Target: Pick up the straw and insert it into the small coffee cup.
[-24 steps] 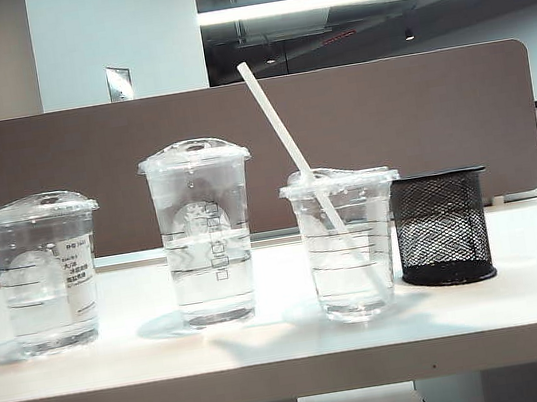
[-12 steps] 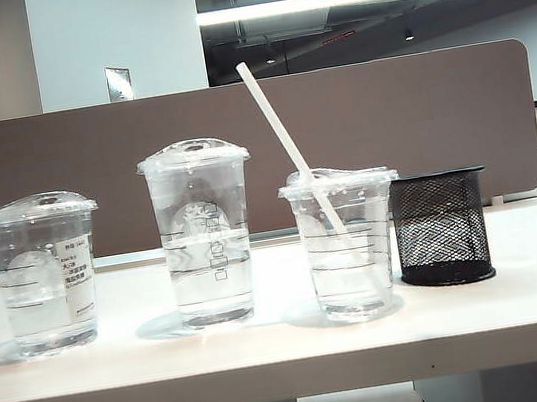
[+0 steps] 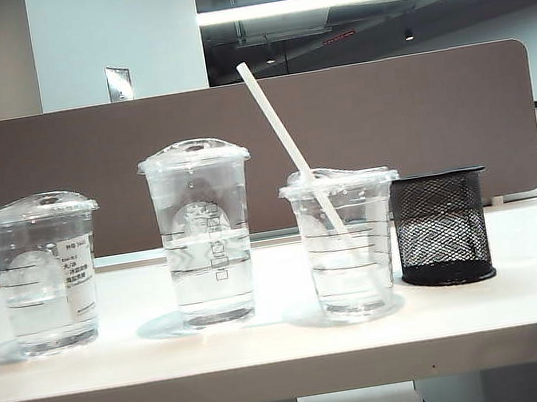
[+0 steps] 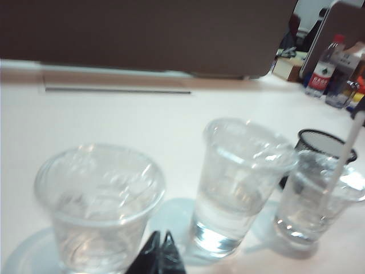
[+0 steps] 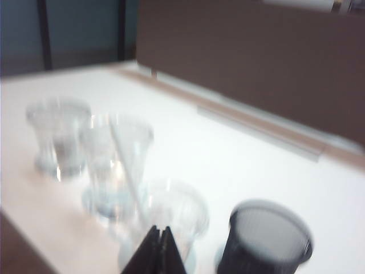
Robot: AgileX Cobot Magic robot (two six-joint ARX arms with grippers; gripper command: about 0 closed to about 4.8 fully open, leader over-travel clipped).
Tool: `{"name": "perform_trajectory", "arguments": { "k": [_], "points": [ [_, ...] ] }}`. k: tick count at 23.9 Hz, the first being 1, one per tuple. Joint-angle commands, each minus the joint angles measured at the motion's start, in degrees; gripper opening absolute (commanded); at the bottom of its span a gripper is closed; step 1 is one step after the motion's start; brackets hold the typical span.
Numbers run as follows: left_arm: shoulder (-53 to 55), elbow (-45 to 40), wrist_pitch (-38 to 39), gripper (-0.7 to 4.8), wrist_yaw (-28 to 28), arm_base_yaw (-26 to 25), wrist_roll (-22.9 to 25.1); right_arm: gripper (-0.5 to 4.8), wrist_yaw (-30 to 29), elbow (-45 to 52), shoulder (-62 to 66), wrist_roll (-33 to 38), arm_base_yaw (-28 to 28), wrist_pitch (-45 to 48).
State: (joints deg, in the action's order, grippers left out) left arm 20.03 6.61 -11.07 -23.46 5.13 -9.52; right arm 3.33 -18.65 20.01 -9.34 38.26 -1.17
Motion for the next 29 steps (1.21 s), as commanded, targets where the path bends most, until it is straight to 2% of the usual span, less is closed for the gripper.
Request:
{"name": "perform_trajectory", "arguments": {
  "k": [1, 6, 11, 20, 27, 28, 29],
  "points": [
    [-0.1, -1.3, 1.1, -0.04, 3.8, 0.0, 2.4, -0.08, 0.2, 4.7, -0.6, 2.8, 0.0, 4.2],
    [-0.1, -1.3, 8.2, -0.04, 8.9, -0.1, 3.7, -0.08, 0.2, 9.2, -0.6, 5.4, 0.0, 5.7],
    [-0.1, -1.3, 10.8, -0.04, 13.7, -0.1, 3.6, -0.08, 0.2, 11.3, -0.6, 7.8, 0.0, 4.8],
    [-0.1, -1.3, 10.8, -0.04, 13.6, -0.1, 3.5, 0.03, 0.2, 11.8, -0.6, 8.1, 0.0, -9.1],
    [-0.1, -1.3, 10.8, -0.04, 13.6, -0.1, 3.5, 0.03, 0.4, 11.8, -0.9, 7.9, 0.0, -11.0],
    [-0.1, -1.3, 10.8, -0.04, 13.6, -0.1, 3.5, 0.03, 1.9, 12.2, -2.6, 7.1, 0.0, -10.8],
    [-0.2, -1.3, 10.8, -0.04, 13.6, -0.1, 3.5, 0.03, 6.1, 12.9, -5.5, 6.1, -0.5, -10.6]
  ]
}}
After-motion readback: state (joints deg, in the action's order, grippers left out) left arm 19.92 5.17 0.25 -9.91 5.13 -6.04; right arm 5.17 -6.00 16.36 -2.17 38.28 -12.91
